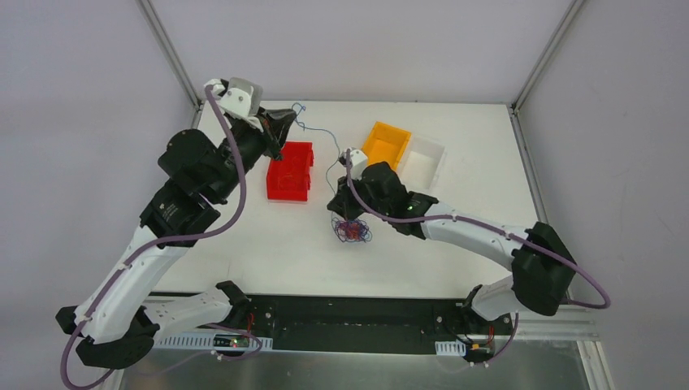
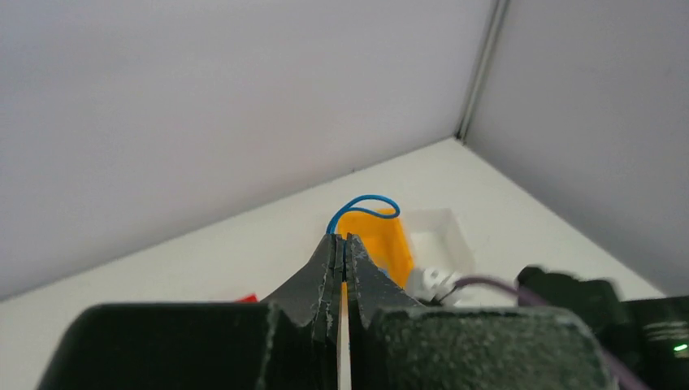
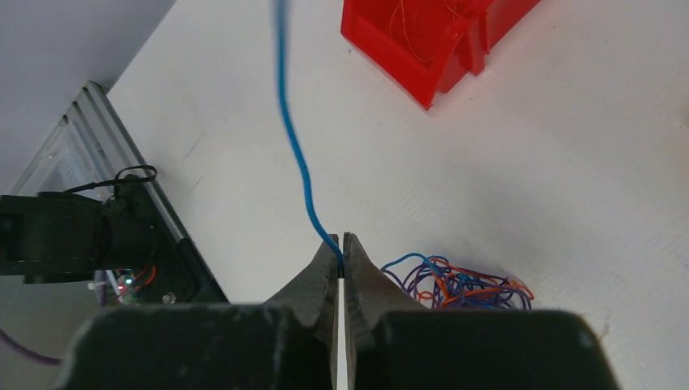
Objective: Untangle the cables
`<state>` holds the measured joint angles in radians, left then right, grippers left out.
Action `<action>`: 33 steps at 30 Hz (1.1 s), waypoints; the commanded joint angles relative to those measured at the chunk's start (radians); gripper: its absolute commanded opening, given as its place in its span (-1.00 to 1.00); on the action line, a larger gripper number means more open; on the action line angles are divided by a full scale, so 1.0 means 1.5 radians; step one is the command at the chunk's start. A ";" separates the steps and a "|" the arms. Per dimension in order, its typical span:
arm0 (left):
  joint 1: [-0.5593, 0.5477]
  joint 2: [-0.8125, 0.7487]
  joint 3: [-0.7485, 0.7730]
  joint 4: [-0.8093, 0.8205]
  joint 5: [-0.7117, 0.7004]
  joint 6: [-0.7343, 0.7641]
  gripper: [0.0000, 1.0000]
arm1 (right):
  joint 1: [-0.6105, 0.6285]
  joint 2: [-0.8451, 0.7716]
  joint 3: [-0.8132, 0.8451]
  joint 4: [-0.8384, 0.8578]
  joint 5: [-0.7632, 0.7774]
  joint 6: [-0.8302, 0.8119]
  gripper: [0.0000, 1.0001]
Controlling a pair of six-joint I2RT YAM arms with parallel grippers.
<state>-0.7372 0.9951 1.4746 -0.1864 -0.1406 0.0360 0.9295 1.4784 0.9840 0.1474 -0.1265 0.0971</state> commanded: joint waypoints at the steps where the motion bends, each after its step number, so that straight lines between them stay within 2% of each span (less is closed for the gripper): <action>1: 0.025 -0.015 -0.150 -0.030 -0.068 -0.082 -1.00 | 0.004 -0.099 0.088 -0.087 -0.017 0.043 -1.00; 6: 0.053 -0.032 -0.271 -0.030 0.079 -0.190 -1.00 | 0.003 -0.134 0.194 -0.255 -0.005 0.054 -1.00; 11: 0.054 -0.074 -0.322 -0.001 0.207 -0.254 -1.00 | 0.003 -0.151 0.240 -0.329 0.040 0.072 -1.00; 17: 0.055 -0.103 -0.358 0.052 0.256 -0.303 -1.00 | -0.002 -0.145 0.234 -0.341 0.068 0.121 -1.00; 24: 0.055 -0.077 -0.370 0.086 0.294 -0.314 -1.00 | -0.011 -0.141 0.248 -0.378 0.079 0.138 -1.00; 28: 0.055 -0.021 -0.365 0.136 0.283 -0.309 -1.00 | -0.047 -0.132 0.255 -0.434 0.144 0.174 -1.00; 33: 0.054 0.134 -0.324 0.239 0.298 -0.324 -1.00 | -0.172 -0.107 0.233 -0.440 0.070 0.207 -1.00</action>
<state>-0.6594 1.0386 0.9253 -0.0036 0.2619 -0.4145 0.7902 1.2888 1.3243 -0.4786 0.0113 0.3500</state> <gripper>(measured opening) 0.009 0.012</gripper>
